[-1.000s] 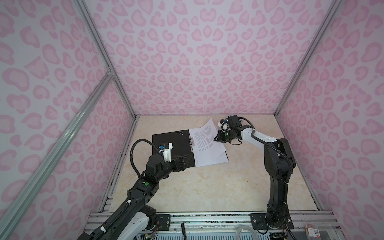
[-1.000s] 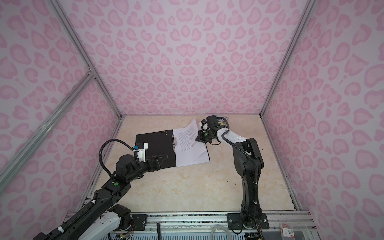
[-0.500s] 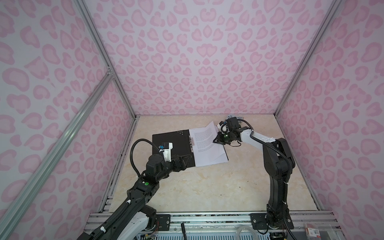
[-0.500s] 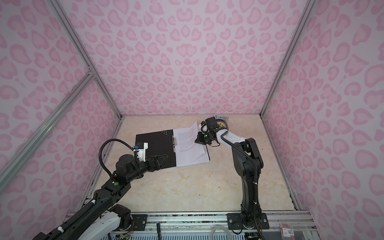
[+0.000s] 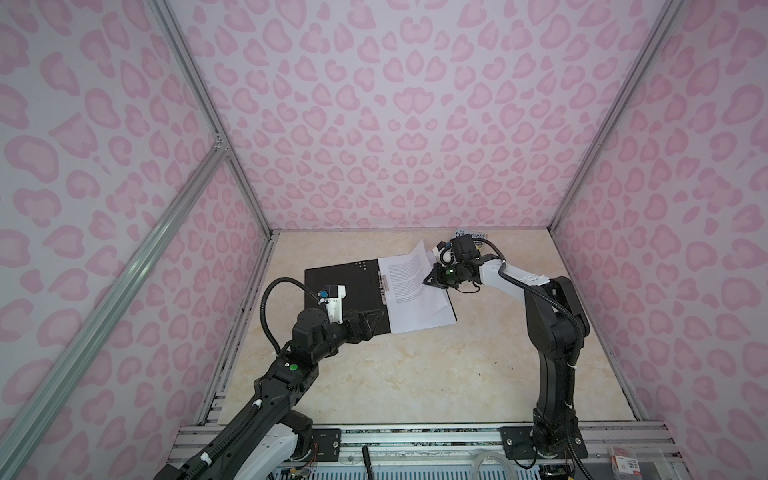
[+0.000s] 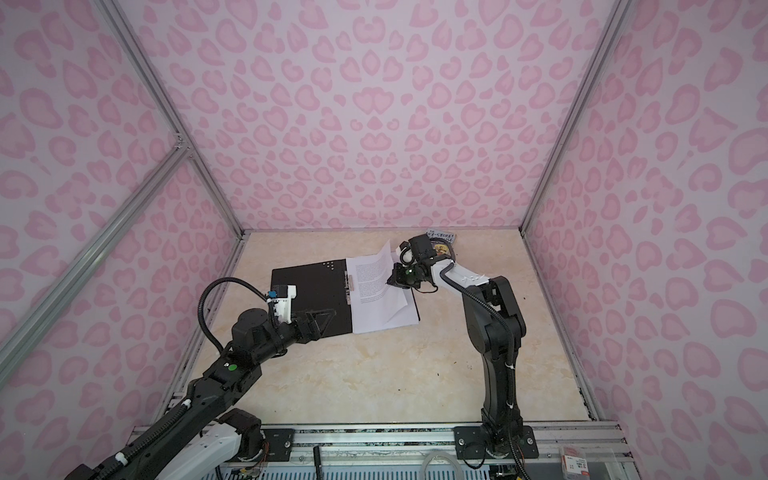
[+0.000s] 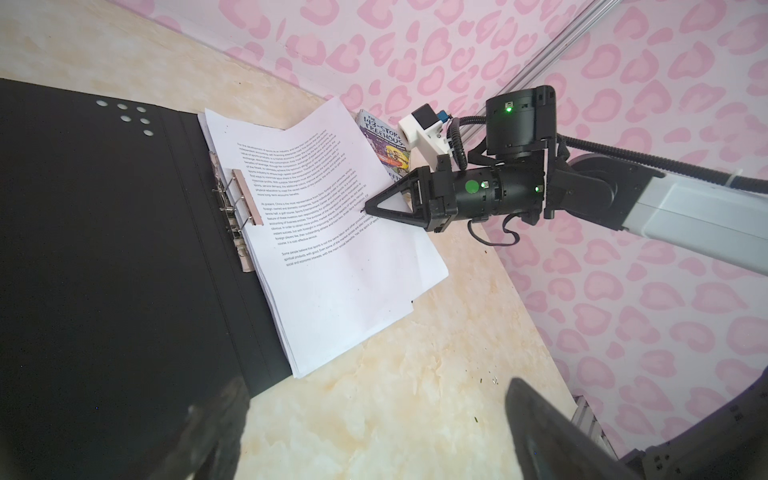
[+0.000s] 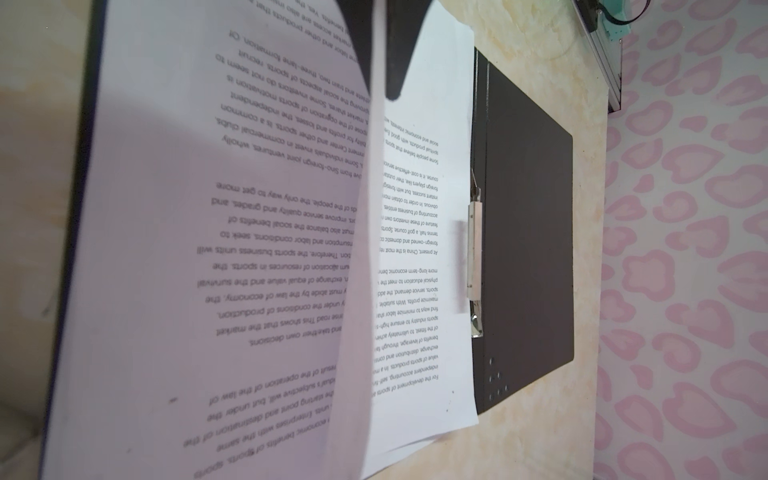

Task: Put the files into the folder
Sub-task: 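Lower the sheet flat onto the folder stack with the right gripper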

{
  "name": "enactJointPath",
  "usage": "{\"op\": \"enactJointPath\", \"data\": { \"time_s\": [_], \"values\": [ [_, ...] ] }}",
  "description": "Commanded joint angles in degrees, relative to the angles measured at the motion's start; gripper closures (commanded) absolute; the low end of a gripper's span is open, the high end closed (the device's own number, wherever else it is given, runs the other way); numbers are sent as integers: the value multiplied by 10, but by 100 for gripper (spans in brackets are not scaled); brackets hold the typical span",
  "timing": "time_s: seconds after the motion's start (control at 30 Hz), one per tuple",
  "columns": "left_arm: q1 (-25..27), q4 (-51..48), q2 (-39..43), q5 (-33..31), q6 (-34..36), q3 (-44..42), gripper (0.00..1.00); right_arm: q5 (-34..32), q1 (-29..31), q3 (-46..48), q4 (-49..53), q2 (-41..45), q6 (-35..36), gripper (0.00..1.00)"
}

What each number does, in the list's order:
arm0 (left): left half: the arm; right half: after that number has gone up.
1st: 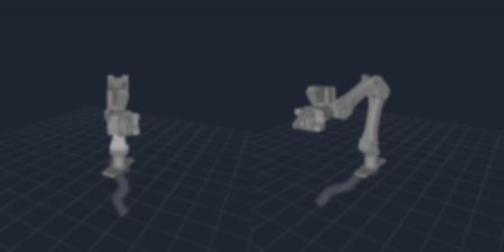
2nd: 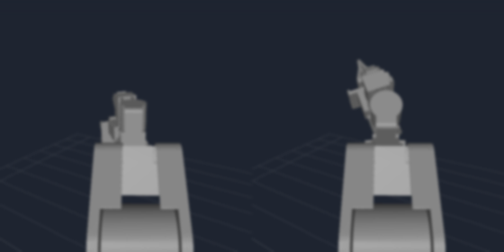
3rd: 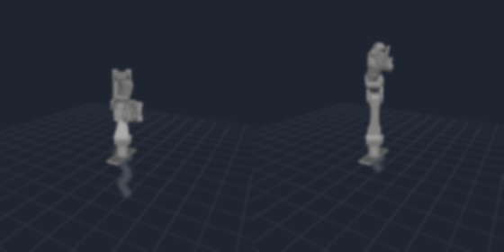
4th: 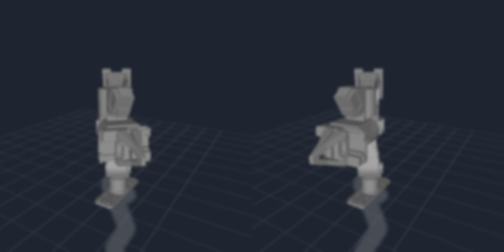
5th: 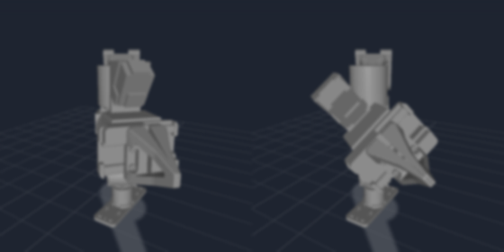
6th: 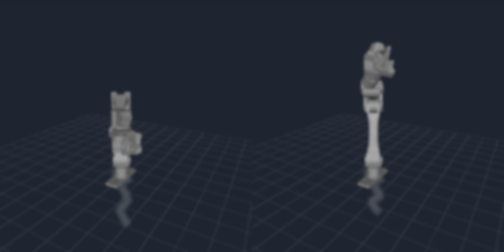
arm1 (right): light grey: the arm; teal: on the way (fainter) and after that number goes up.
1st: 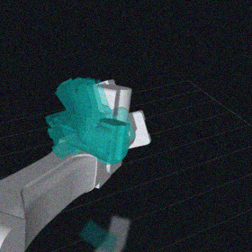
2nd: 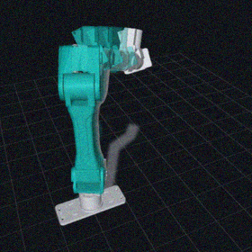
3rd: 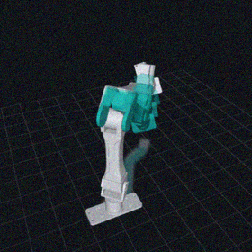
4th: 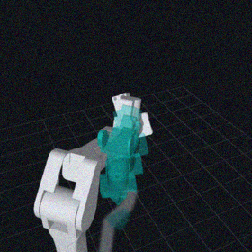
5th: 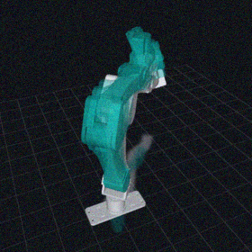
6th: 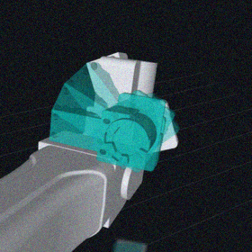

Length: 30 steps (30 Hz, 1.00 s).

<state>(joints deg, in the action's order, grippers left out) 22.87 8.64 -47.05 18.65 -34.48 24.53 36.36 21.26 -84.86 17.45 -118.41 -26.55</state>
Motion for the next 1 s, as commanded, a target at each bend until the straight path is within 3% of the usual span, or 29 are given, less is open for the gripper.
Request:
{"op": "enactJointPath", "data": {
  "time_s": [0.0, 0.27, 0.67, 0.87, 0.97],
  "values": [
    [-1, 19, -2, 2, 3, 7, 2, 7, 1, 12, -2, -6, -3, 100],
    [-1, 19, -2, 1, 3, 8, 2, 10, 2, 16, -4, -6, -3, 100],
    [-1, 17, -2, 1, 3, 8, 2, -11, 3, 26, 5, 9, 4, 66],
    [-1, 14, 3, 0, 2, 9, 2, -110, 2, 27, 72, 41, 21, 49],
    [-1, 10, 6, -1, 1, 9, 2, -206, 3, 20, 118, 58, 35, 45]
  ]
}}
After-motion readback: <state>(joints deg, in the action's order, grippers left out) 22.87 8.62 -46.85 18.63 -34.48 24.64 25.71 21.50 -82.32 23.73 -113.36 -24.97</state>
